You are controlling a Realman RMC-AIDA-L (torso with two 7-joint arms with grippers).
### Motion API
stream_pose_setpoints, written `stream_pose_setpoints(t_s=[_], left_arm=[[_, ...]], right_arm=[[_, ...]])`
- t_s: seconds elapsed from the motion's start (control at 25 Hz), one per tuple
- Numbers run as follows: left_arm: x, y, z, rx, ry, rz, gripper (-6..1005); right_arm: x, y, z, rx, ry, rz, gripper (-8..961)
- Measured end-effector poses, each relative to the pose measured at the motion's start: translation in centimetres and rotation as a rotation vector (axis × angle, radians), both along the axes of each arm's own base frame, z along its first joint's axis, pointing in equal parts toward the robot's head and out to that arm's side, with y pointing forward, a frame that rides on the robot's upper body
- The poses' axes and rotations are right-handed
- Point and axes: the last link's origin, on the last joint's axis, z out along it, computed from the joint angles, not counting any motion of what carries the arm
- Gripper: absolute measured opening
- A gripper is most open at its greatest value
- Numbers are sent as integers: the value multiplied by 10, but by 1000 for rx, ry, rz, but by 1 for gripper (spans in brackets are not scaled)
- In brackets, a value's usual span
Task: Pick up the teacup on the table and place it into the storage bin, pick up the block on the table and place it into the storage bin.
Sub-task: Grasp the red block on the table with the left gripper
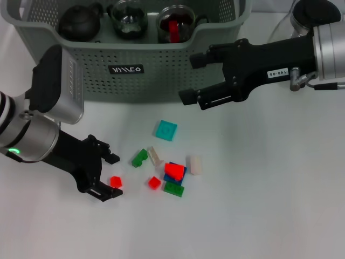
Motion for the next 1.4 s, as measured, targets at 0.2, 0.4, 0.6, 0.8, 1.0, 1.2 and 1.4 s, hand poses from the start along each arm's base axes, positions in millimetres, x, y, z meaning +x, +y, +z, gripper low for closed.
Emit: stream_pose_setpoints(t_s=[0.2,0.4,0.6,0.8,1.0,1.2,1.4], left_arm=[[1,-1,-2,-11,7,-11,687],[2,0,-2,-11,8,-13,574],[1,0,-2,-8,8,-12,462],[1,-1,-2,-8,8,-11,373],[1,-1,-3,-10,7,-9,356],[1,-3,-5,-21,10,-10,356],[0,-3,-6,-17,11,-6,355]], right_arm=[[1,1,0,1,2,-4,944],[1,1,0,0,2,-4,944],[1,0,0,0,1,-5,944],[1,0,0,0,1,-5,944],[1,0,0,-1,-1,-4,943],[1,1,0,5,-4,-6,943],[1,1,0,6,-5,-5,943]])
